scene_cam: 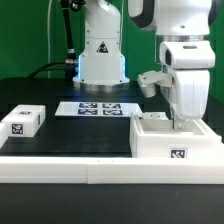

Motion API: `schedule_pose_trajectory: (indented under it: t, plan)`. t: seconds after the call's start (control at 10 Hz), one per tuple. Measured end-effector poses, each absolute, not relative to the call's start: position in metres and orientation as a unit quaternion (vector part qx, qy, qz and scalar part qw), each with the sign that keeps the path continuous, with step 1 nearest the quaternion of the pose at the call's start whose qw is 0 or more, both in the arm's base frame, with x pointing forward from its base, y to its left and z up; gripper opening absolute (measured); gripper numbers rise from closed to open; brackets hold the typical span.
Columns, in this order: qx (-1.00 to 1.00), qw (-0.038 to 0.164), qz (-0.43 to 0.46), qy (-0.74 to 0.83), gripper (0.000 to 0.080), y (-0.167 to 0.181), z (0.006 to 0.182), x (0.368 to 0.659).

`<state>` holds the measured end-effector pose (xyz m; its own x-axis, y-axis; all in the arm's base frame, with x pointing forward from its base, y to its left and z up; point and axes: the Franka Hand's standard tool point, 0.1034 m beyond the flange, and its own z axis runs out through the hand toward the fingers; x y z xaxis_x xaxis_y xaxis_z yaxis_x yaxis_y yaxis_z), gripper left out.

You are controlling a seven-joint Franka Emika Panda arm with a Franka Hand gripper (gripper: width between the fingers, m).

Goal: Assemble cabinet

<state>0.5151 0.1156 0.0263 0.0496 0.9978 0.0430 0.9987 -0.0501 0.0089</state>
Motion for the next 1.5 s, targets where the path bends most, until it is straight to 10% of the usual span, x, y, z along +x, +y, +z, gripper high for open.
schedule_pose_trajectory:
  t: [0.4,0.6,0.7,0.9,1.5]
  plan:
    - [-0.736,0.012,-0.018,-0.677,0.016,0.115,0.026,0.515]
    - [-0.736,0.012,-0.018,-0.677,0.0434,0.114,0.026,0.515]
    - [-0.736,0.012,-0.018,-0.677,0.0434,0.114,0.026,0.515]
    - [-0.736,0.012,-0.018,-0.676,0.0759,0.114,0.026,0.515]
    - [-0.741,0.004,-0.021,-0.671,0.0797,0.115,0.049,0.5]
